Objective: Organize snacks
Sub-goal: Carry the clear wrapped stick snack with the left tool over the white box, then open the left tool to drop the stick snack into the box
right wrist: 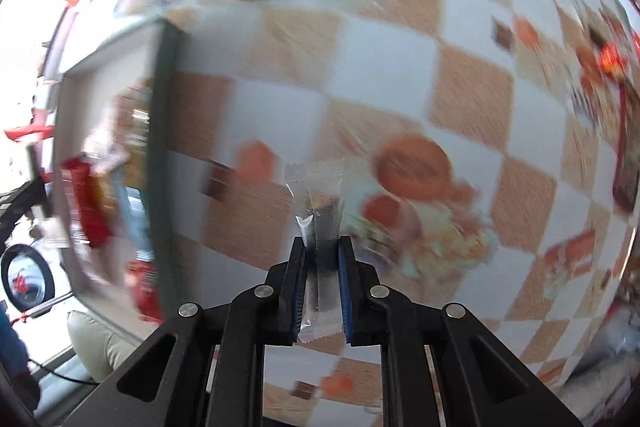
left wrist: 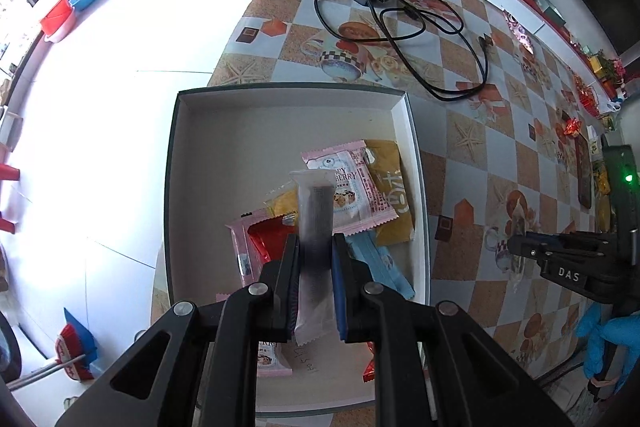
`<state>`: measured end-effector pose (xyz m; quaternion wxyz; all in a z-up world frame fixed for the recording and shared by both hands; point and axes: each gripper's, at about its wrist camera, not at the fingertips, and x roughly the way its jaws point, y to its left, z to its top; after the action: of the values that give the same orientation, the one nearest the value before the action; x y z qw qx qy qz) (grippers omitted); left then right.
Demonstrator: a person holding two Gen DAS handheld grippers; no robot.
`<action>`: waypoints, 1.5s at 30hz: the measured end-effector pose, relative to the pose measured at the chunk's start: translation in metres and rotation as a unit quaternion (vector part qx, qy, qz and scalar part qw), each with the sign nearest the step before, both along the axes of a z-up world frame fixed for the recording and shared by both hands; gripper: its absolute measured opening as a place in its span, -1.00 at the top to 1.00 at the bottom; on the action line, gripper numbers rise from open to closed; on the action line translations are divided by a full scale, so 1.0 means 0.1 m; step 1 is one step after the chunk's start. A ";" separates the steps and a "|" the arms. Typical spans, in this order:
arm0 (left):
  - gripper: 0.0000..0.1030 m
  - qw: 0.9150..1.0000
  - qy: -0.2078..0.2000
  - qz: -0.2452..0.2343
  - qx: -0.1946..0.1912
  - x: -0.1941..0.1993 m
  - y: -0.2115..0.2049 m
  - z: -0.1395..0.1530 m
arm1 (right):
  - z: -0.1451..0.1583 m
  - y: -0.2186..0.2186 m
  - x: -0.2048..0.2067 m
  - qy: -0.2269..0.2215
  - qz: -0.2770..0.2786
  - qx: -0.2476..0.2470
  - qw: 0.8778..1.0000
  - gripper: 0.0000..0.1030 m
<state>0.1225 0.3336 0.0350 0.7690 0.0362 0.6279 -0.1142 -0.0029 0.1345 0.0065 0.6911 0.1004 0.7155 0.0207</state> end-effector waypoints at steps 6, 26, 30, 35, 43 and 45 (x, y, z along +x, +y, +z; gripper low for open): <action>0.68 1.000 -0.005 0.009 0.004 0.08 0.11 0.00 | 0.34 0.47 0.27 -0.038 0.041 0.043 0.998 0.69; 0.69 1.000 0.014 0.015 0.012 0.18 0.21 -0.20 | 0.43 1.32 0.58 -0.039 0.091 0.076 0.992 0.69; 0.69 1.000 0.016 0.015 0.016 0.21 0.20 -0.24 | 0.38 1.34 0.58 -0.033 0.089 0.078 0.992 0.69; 0.69 0.999 0.023 0.015 0.020 0.23 0.20 -0.29 | 0.34 1.35 0.59 -0.022 0.083 0.081 0.993 0.69; 0.45 0.999 0.036 0.009 0.020 0.18 0.14 -0.37 | 0.19 1.42 0.57 0.006 0.091 0.079 0.993 0.69; -0.12 0.999 0.025 0.017 0.035 0.18 0.14 -0.34 | 0.15 1.44 0.54 0.018 0.095 0.080 0.992 0.64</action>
<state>0.1400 0.3480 0.0015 0.7529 0.0498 0.6513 -0.0803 0.0515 0.2783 0.0210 0.6626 0.0877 0.7302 0.1418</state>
